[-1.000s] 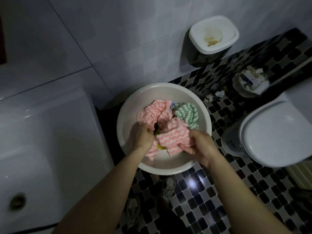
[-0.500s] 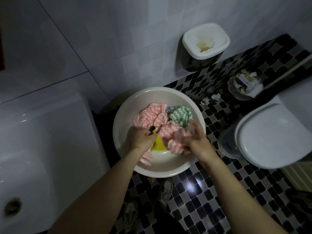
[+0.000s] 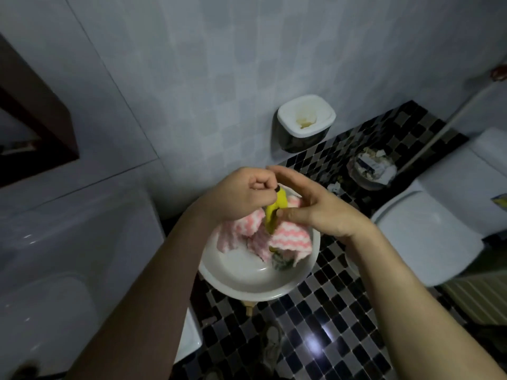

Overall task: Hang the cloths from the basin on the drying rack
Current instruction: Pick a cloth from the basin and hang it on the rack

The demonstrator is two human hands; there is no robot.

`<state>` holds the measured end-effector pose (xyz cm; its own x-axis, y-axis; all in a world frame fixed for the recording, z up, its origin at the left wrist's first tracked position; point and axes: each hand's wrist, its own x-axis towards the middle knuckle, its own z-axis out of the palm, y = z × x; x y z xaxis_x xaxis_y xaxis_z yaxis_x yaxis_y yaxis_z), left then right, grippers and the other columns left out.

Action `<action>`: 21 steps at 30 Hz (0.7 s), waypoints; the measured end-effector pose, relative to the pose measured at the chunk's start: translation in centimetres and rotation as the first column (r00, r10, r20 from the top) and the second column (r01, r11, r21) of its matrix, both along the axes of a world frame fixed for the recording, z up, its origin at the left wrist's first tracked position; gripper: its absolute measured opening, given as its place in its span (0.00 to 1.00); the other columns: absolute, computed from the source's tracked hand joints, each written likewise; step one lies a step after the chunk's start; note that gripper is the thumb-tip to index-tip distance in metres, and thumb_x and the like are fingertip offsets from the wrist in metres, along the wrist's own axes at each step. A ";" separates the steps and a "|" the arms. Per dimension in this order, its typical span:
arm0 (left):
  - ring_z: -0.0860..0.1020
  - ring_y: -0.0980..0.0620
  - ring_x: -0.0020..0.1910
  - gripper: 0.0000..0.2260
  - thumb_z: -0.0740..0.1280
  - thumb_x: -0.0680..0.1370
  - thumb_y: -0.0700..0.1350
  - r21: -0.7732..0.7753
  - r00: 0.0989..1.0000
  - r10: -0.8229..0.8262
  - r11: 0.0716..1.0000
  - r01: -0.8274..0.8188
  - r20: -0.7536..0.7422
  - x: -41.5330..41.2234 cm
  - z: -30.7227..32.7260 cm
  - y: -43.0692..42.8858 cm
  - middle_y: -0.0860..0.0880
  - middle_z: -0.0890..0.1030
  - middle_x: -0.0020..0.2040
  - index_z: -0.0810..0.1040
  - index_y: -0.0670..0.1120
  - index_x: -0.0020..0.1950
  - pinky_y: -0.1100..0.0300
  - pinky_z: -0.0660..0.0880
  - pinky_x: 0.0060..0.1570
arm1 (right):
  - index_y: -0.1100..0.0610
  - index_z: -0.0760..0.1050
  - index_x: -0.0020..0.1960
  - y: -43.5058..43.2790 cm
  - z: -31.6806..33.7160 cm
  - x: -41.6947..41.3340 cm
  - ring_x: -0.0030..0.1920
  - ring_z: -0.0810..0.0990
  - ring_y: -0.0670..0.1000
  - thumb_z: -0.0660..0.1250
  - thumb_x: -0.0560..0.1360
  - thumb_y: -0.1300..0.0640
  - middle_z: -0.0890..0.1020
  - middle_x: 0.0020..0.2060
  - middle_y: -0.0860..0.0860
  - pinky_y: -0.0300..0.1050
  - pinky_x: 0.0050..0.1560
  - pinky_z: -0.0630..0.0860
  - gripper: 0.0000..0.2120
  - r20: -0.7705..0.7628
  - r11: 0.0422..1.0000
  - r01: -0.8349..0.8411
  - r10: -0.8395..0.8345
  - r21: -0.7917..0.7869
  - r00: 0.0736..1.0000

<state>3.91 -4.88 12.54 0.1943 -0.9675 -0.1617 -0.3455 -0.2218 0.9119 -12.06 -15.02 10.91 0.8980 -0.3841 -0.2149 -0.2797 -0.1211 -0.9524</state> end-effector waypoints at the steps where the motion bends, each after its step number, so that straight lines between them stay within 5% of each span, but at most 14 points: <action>1: 0.63 0.55 0.29 0.03 0.65 0.69 0.36 -0.005 0.999 -0.036 0.999 0.036 -0.015 -0.1 0.8 0.1 0.47 0.65 0.28 0.73 0.40 0.36 0.64 0.62 0.30 | 0.48 0.67 0.72 0.1 0.7 0.0 0.67 0.74 0.51 0.72 0.69 0.64 0.74 0.68 0.46 0.56 0.66 0.73 0.34 0.006 1.000 -0.020 0.020 -0.001 1.000; 5: 0.64 0.56 0.29 0.01 0.67 0.71 0.39 0.030 0.983 -0.179 0.984 0.177 0.039 -0.8 2.8 0.6 0.51 0.67 0.28 0.76 0.44 0.39 0.61 0.62 0.33 | 0.51 0.72 0.67 0.6 2.9 -0.5 0.63 0.77 0.52 0.76 0.68 0.58 0.79 0.62 0.50 0.56 0.67 0.72 0.29 -0.043 0.994 -0.081 0.078 -0.078 0.996; 11: 0.69 0.51 0.37 0.04 0.70 0.74 0.39 -0.097 0.969 -0.238 0.968 0.230 -0.073 -1.5 5.3 2.6 0.42 0.74 0.37 0.78 0.47 0.43 0.61 0.67 0.38 | 0.46 0.80 0.50 2.2 3.9 -2.2 0.54 0.82 0.50 0.73 0.74 0.60 0.84 0.50 0.47 0.50 0.62 0.76 0.10 -0.298 0.960 -0.240 0.189 -0.145 0.936; 14: 0.70 0.51 0.35 0.08 0.70 0.74 0.36 -0.187 0.974 -0.195 0.967 0.171 -0.118 -0.8 5.9 4.3 0.42 0.75 0.35 0.79 0.49 0.40 0.66 0.68 0.35 | 0.51 0.82 0.43 3.9 3.6 -4.0 0.45 0.83 0.49 0.72 0.73 0.56 0.86 0.41 0.47 0.49 0.55 0.78 0.01 -0.247 0.996 -0.012 -0.012 -0.094 0.969; 21: 0.61 0.58 0.23 0.02 0.67 0.66 0.44 -0.156 1.000 -0.026 0.987 0.027 0.008 0.3 4.8 9.2 0.55 0.66 0.21 0.77 0.46 0.35 0.62 0.59 0.28 | 0.64 0.83 0.46 12.0 6.5 -8.6 0.38 0.84 0.55 0.71 0.71 0.57 0.85 0.42 0.63 0.49 0.45 0.82 0.11 0.048 0.845 0.462 -0.491 0.268 0.870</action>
<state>4.24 4.33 17.32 0.1692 -0.9856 -0.0076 -0.3550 -0.0681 0.9324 -20.68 -2.98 17.42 0.6406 -0.7201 -0.2667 -0.1357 0.2357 -0.9623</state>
